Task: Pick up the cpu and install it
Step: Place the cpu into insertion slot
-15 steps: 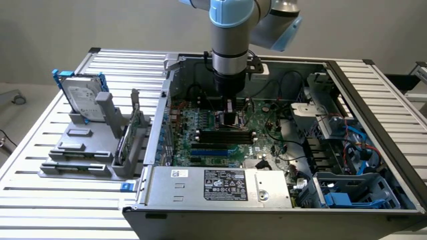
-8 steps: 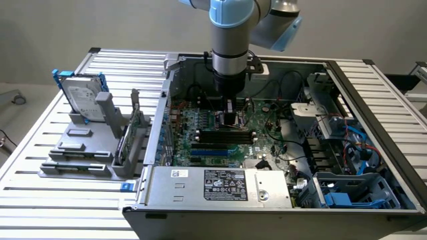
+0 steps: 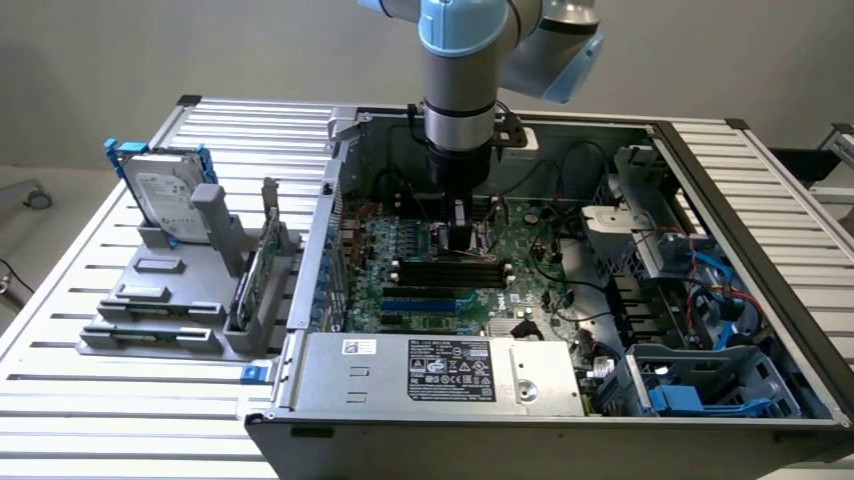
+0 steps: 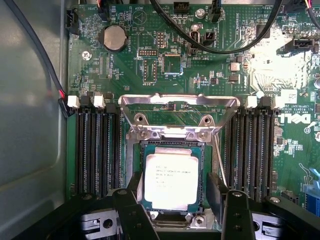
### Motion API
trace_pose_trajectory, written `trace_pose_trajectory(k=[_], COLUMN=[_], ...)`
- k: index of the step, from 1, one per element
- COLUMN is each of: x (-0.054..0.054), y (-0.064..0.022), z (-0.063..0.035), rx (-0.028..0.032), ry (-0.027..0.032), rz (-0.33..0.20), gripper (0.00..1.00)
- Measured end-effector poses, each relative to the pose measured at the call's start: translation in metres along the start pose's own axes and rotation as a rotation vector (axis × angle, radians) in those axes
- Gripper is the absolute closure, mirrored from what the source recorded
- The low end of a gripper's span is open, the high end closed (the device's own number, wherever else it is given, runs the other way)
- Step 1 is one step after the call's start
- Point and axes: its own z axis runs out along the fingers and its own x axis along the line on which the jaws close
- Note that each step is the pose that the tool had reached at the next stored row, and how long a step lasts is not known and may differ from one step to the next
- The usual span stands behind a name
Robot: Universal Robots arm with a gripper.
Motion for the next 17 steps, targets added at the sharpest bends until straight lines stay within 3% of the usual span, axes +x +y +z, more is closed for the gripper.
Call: trace_pose_trajectory(k=[11, 13, 14, 17], x=[0.0000, 0.0001, 0.0001, 0.0000], y=[-0.0001, -0.0001, -0.0001, -0.0001], z=[0.0001, 0.0001, 0.0001, 0.0001], rx=[0.0000, 0.0000, 0.0000, -0.0001], ry=[0.0003, 0.0004, 0.0001, 0.0000], rz=[-0.003, -0.003, -0.003, -0.003], gripper=[0.38, 0.40, 0.46, 0.46])
